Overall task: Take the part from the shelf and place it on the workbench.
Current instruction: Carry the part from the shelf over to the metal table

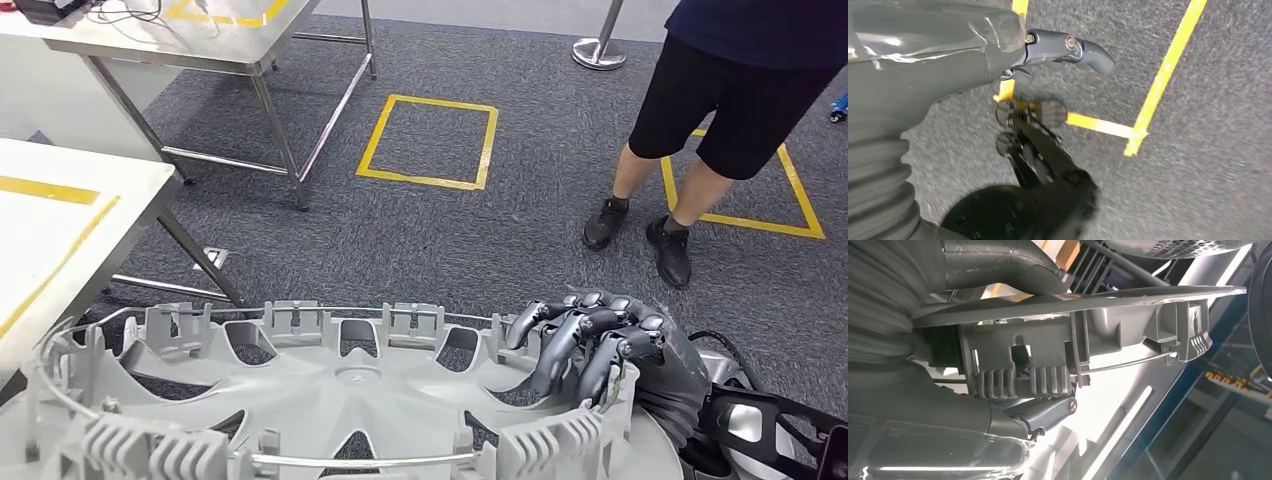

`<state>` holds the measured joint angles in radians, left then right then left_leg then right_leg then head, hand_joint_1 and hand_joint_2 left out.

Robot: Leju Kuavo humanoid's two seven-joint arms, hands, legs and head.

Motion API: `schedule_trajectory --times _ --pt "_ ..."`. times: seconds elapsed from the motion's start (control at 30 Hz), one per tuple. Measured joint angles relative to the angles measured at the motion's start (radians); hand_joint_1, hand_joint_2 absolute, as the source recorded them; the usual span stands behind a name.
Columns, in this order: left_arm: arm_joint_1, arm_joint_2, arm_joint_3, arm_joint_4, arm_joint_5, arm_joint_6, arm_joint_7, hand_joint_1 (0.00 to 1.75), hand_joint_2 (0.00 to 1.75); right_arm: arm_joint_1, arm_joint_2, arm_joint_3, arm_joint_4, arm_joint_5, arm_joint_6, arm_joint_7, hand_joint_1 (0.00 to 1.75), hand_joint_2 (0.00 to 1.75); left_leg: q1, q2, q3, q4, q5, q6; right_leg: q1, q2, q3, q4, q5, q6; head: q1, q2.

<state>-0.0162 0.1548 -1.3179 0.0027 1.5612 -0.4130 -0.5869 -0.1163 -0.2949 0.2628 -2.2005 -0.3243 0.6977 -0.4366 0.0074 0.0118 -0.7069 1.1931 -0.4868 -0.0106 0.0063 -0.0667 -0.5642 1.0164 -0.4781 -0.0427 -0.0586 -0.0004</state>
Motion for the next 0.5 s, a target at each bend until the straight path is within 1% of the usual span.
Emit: schedule_trajectory --times 0.03,0.07,0.1,0.13,0.17,0.2,0.23,0.27,0.3,0.33,0.37,0.4,0.43,0.47,0.5 --pt "-0.001 0.002 0.000 0.000 0.001 -0.013 -0.003 0.00 1.75 -0.001 0.001 0.000 0.000 -0.001 0.000 0.002 1.75 1.75 -0.005 0.023 0.038 -0.070 0.026 0.007 0.003 -0.010 0.004 0.000 -0.003 0.001 0.000 0.000" --pt "-0.002 0.003 0.000 0.000 0.002 -0.024 -0.007 0.00 1.75 -0.003 0.002 0.000 -0.001 -0.002 0.000 0.004 1.75 1.75 -0.011 0.043 0.068 -0.124 0.044 0.014 0.006 -0.020 0.007 0.000 -0.006 0.004 0.001 0.000" --pt "-0.003 0.005 0.000 0.000 0.003 -0.032 -0.009 0.00 1.75 -0.005 0.002 0.000 -0.002 -0.004 0.000 0.006 1.75 1.75 -0.016 0.058 0.085 -0.156 0.052 0.022 0.008 -0.030 0.010 0.000 -0.010 0.007 0.002 0.000" --pt "-0.004 0.006 0.000 0.000 0.004 -0.035 -0.010 0.00 1.75 -0.006 0.003 0.000 -0.002 -0.006 0.000 0.007 1.75 1.75 -0.020 0.060 0.088 -0.166 0.052 0.027 0.009 -0.041 0.012 -0.001 -0.012 0.011 0.002 0.000" --pt "-0.004 0.008 0.000 0.000 0.005 -0.037 -0.011 0.00 1.75 -0.007 0.004 -0.001 -0.003 -0.008 0.000 0.008 1.75 1.75 -0.022 0.048 0.087 -0.170 0.053 0.032 0.009 -0.051 0.014 -0.003 -0.014 0.015 0.002 0.000" --pt "-0.002 0.009 0.000 0.000 0.006 -0.038 -0.012 0.00 1.75 -0.008 0.004 -0.001 -0.004 -0.010 0.000 0.008 1.75 1.75 -0.019 0.036 0.092 -0.178 0.058 0.037 0.009 -0.058 0.015 -0.003 -0.016 0.018 0.002 0.000" --pt "-0.001 0.010 0.000 0.000 0.006 -0.038 -0.013 0.00 1.75 -0.009 0.004 -0.001 -0.006 -0.010 0.000 0.009 1.75 1.75 -0.015 0.024 0.099 -0.189 0.063 0.042 0.008 -0.048 0.013 0.004 -0.023 0.021 0.002 0.000" --pt "-0.002 0.010 0.000 0.000 0.007 -0.037 -0.014 0.00 1.75 -0.009 0.004 -0.002 -0.007 -0.010 0.000 0.008 1.75 1.75 -0.011 0.011 0.106 -0.200 0.069 0.047 0.007 -0.024 0.002 0.032 -0.037 0.021 0.003 0.000" --pt "-0.004 0.010 0.001 0.000 0.007 -0.037 -0.015 0.00 1.75 -0.008 0.003 -0.003 -0.008 -0.010 0.000 0.006 1.75 1.75 -0.006 -0.003 0.113 -0.207 0.073 0.050 0.004 0.008 -0.020 0.080 -0.059 0.020 0.005 0.000" --pt "-0.008 0.010 0.001 0.000 0.007 -0.036 -0.016 0.00 1.75 -0.006 0.003 -0.004 -0.009 -0.009 0.000 0.003 1.75 1.75 -0.005 -0.017 0.114 -0.210 0.074 0.051 -0.001 0.038 -0.052 0.146 -0.087 0.018 0.008 0.000" --pt "-0.011 0.010 0.001 0.000 0.007 -0.035 -0.016 0.00 1.75 -0.004 0.002 -0.005 -0.009 -0.008 0.000 0.000 1.75 1.75 -0.005 -0.032 0.113 -0.210 0.074 0.052 -0.005 0.055 -0.089 0.217 -0.113 0.018 0.009 0.000" --pt "-0.013 0.009 0.001 0.000 0.007 -0.033 -0.016 0.00 1.75 -0.002 0.002 -0.005 -0.009 -0.006 0.001 -0.002 1.75 1.75 -0.004 -0.048 0.113 -0.209 0.073 0.051 -0.010 0.060 -0.116 0.266 -0.128 0.023 0.011 0.000" --pt "-0.013 0.008 0.001 0.000 0.007 -0.030 -0.016 0.00 1.75 0.000 0.001 -0.005 -0.009 -0.004 0.002 -0.003 1.75 1.75 -0.003 -0.064 0.114 -0.209 0.073 0.050 -0.015 0.062 -0.127 0.279 -0.126 0.031 0.011 0.000" --pt "-0.013 0.007 0.001 0.000 0.007 -0.026 -0.016 0.00 1.75 0.001 0.001 -0.005 -0.009 -0.001 0.002 -0.004 1.75 1.75 -0.002 -0.081 0.115 -0.208 0.072 0.047 -0.020 0.065 -0.117 0.251 -0.107 0.043 0.011 0.000" --pt "-0.013 0.007 0.001 0.000 0.007 -0.022 -0.015 0.00 1.75 0.002 0.000 -0.005 -0.009 0.001 0.003 -0.005 1.75 1.75 0.000 -0.096 0.116 -0.205 0.070 0.043 -0.026 0.073 -0.089 0.189 -0.076 0.056 0.011 0.000"
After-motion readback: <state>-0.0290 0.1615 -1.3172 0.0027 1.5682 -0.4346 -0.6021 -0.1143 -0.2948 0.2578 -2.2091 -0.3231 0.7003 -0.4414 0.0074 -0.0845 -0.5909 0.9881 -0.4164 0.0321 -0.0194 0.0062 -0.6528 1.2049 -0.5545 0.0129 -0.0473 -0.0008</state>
